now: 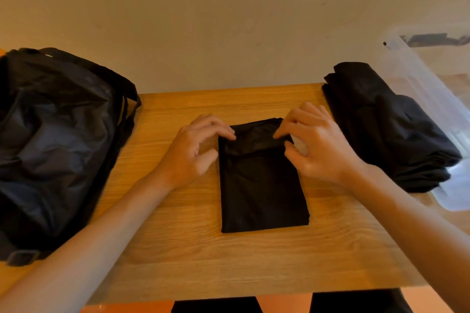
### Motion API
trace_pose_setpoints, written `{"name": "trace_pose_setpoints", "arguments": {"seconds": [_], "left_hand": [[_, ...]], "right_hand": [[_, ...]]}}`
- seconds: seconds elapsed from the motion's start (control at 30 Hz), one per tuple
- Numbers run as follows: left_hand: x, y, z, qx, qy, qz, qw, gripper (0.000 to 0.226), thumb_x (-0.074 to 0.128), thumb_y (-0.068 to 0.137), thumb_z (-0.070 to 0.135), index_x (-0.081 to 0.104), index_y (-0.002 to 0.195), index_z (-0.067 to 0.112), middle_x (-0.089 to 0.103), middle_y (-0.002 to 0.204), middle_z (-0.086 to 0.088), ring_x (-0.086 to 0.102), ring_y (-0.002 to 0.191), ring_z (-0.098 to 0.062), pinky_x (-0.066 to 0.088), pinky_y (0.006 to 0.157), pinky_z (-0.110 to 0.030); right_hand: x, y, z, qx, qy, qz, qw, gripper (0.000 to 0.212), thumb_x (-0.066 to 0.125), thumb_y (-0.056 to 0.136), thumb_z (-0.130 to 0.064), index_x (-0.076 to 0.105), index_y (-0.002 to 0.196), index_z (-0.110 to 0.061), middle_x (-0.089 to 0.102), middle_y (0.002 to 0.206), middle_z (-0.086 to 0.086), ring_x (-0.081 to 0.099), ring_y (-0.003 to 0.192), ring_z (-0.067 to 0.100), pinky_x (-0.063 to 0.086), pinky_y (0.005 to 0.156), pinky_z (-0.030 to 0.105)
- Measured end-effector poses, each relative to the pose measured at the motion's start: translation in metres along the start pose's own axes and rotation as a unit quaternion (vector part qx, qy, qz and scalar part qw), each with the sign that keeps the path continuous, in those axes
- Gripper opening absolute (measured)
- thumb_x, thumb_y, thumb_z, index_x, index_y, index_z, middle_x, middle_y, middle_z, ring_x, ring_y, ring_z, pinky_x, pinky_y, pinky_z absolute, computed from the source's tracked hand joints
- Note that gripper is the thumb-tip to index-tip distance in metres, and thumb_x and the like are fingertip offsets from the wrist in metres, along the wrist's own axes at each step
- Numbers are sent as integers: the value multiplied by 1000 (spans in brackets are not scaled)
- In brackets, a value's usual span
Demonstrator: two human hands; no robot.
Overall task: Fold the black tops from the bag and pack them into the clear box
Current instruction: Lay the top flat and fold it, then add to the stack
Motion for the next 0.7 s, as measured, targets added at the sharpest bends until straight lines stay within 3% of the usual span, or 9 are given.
{"name": "trace_pose_setpoints", "arguments": {"seconds": [0.07, 0.1, 0.17, 0.33, 0.43, 0.5, 0.57, 0.63, 0.7], "left_hand": [[12, 9, 0, -25, 61, -31, 997, 50, 46, 97, 27, 57, 143, 13, 50, 152, 0, 40, 143, -15, 29, 119, -33], [22, 12, -2, -30, 105, -68, 992, 59, 37, 101, 42, 42, 155, 17, 31, 165, 2, 23, 153, -13, 15, 125, -28], [40, 13, -8, -23, 182, -136, 974, 70, 22, 103, 57, 13, 163, 22, -1, 169, 10, -9, 156, -3, -10, 122, -18], [46, -6, -26, 13, 257, -193, 947, 66, 7, 105, 57, -1, 163, 27, -12, 170, 11, -22, 153, -4, -10, 126, -32], [34, -8, -31, 5, 196, -177, 965, 60, 10, 106, 55, 12, 161, 32, -3, 171, 12, -14, 155, -5, -7, 126, -29], [24, -5, -32, -20, 117, -133, 984, 58, 15, 107, 54, 27, 159, 32, 12, 170, 11, -1, 157, -4, 0, 126, -27], [16, -1, -35, -68, 54, -62, 994, 57, 22, 107, 52, 42, 155, 29, 33, 164, 10, 20, 153, -4, 14, 126, -29], [9, 7, -36, -110, 60, 1, 992, 55, 31, 104, 51, 56, 145, 24, 53, 143, 9, 41, 137, -6, 32, 118, -38], [7, 15, -36, -144, 97, 27, 984, 51, 39, 104, 50, 63, 136, 19, 58, 119, 6, 48, 119, -12, 42, 106, -41]], "right_hand": [[14, 13, -1, 44, -48, -27, 998, 47, 45, 101, -42, 60, 139, -19, 59, 139, 1, 48, 132, 23, 41, 107, 44], [27, 17, 1, 70, -54, -69, 994, 56, 35, 105, -48, 44, 153, -21, 44, 157, 1, 32, 148, 22, 28, 119, 41], [50, 19, 5, 97, -56, -157, 981, 65, 16, 107, -56, 14, 164, -24, 9, 171, -4, -4, 157, 12, -1, 126, 32], [67, -3, 19, 108, -70, -239, 962, 70, 0, 100, -62, -10, 160, -29, -18, 167, -12, -27, 150, 3, -16, 125, 32], [59, -7, 25, 131, -6, -231, 964, 63, 8, 105, -57, 6, 162, -31, -5, 168, -15, -15, 153, 0, -9, 127, 31], [43, 2, 30, 163, 77, -140, 974, 54, 26, 109, -46, 34, 158, -24, 31, 164, -8, 20, 154, 7, 15, 126, 31], [27, 12, 34, 173, 104, -48, 978, 42, 43, 108, -33, 55, 144, -17, 60, 141, -1, 51, 134, 14, 39, 111, 29], [26, 22, 39, 185, 80, -36, 979, 38, 50, 104, -34, 61, 135, -16, 64, 121, -3, 59, 113, 13, 49, 96, 28], [33, 30, 49, 228, 71, -77, 968, 41, 56, 100, -43, 61, 132, -17, 59, 112, -7, 57, 102, 10, 47, 80, 21]]}}
Point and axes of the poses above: each hand's wrist, its own y-axis towards the middle knuckle, its own x-axis out of the palm, z = x × y, the point moved 7 cm from there along y, towards the middle knuckle
